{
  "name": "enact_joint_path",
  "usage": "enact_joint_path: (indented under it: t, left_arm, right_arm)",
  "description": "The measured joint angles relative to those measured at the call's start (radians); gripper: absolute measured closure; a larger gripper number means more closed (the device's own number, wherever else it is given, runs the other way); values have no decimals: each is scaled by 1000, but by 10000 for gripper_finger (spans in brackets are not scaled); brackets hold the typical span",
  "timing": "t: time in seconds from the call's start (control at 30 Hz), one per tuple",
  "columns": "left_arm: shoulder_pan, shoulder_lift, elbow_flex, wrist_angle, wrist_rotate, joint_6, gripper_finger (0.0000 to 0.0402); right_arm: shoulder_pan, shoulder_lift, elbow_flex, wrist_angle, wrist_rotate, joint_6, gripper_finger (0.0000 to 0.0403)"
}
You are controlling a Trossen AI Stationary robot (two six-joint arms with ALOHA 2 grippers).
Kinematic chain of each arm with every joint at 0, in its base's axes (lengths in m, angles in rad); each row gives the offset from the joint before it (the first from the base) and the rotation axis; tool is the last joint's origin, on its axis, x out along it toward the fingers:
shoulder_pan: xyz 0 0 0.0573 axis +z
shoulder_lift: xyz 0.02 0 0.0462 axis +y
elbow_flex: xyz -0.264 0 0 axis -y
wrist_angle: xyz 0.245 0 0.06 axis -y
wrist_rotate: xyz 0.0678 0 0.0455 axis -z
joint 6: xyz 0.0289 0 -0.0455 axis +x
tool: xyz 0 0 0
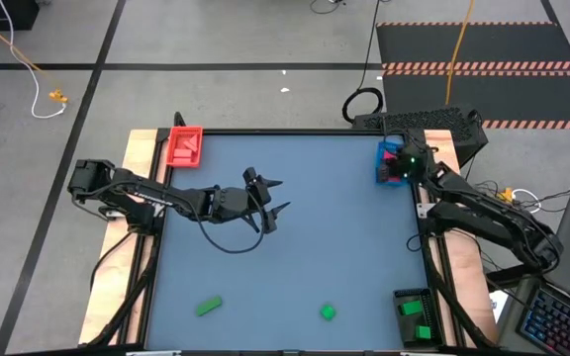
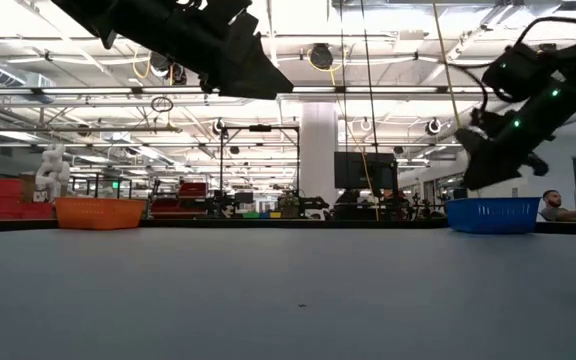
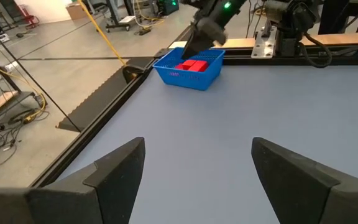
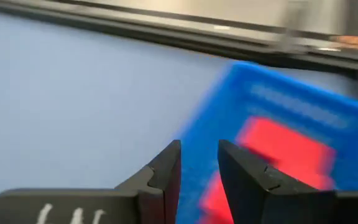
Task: Sort & place blocks by color
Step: Adjust the blue bin
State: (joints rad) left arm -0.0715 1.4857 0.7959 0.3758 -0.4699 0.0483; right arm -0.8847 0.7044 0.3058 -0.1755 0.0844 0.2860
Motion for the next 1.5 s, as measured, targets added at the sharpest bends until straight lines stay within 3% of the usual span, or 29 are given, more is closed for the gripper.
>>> enact_joint_path:
  t: [0.23,0.37,0.47,0.6,0.73,0.9,1.2,1.5]
  left_arm:
    - [0,0,0,0,0,-5,107]
    - [0,0,0,0,0,-6,107]
    - [0,0,0,0,0,-7,107]
    - [0,0,0,0,0,-8,107]
    - [0,0,0,0,0,-8,108]
    - [0,0,0,0,0,-8,107]
    - [0,0,0,0,0,-8,108]
    - [0,0,0,0,0,-8,107]
  right_arm:
    - [117,-126,1,54,-357,-27,303]
    - [199,-151,2,1,-377,16,315]
    - [264,-142,2,-82,-373,-13,348]
    - [335,-120,2,-146,-298,-12,396]
    - [375,-97,14,-165,-187,19,401]
    - [379,-46,42,-318,-21,161,402]
    - [379,74,48,-400,58,325,402]
    - [354,136,48,-403,296,380,403]
